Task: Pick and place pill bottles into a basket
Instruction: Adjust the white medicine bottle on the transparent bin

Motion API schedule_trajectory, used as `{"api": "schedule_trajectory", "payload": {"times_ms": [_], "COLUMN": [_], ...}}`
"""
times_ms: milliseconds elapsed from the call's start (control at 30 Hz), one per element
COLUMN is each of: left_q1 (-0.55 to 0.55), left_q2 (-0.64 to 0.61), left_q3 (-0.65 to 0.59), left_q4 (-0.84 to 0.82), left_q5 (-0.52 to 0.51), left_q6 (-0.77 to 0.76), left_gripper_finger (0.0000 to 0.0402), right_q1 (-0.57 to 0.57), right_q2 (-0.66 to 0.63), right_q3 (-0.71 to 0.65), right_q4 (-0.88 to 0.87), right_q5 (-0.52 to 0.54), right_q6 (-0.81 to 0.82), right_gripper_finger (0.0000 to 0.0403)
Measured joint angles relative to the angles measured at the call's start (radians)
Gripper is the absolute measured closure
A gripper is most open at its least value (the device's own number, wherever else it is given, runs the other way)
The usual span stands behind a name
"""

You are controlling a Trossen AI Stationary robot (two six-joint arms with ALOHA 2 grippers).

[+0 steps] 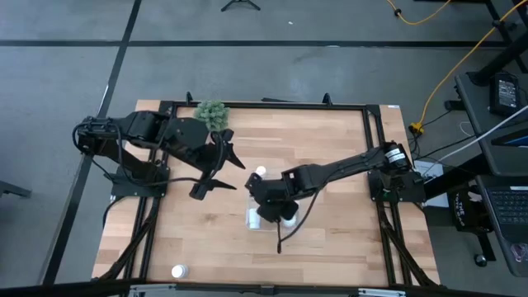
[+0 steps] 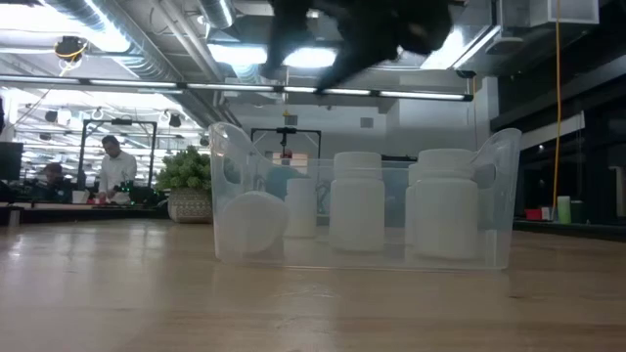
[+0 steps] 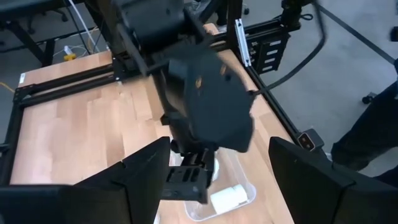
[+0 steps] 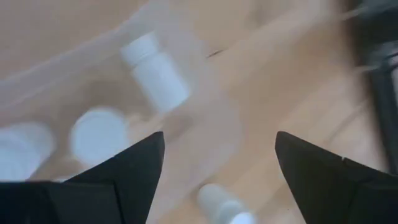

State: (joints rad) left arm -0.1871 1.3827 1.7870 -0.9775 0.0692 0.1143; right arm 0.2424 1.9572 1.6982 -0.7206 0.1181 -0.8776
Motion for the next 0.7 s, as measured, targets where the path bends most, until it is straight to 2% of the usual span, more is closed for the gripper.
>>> {"api": "schedule_trajectory", "payload": {"times_ms": [100,300,700], "left_q1": [0.008,0.013,-0.043], "left_q2": [0.000,0.000,0.035], "left_q3": [0.000,0.000,0.000], "left_q4": [0.000,0.040,0.106], "left_q5": [0.000,-0.007,-0.173], "left_q6": [-0.001,-0.028,-0.091], "left_gripper_finger": [0.0133,0.0133,0.0133], "right_q1": [-0.002,0.005,0.068], "right_q2": [-0.001,0.001,0.001], "right_q3": [0.057,0.062,0.061], "right_q4": [0.009,-0.027,-0.116], "right_q5": [-0.009,-0.039,-0.130], "right_q6": [-0.033,-0.178,-0.252], "right_gripper_finger": [0.0095,0.0095,0.0095]}}
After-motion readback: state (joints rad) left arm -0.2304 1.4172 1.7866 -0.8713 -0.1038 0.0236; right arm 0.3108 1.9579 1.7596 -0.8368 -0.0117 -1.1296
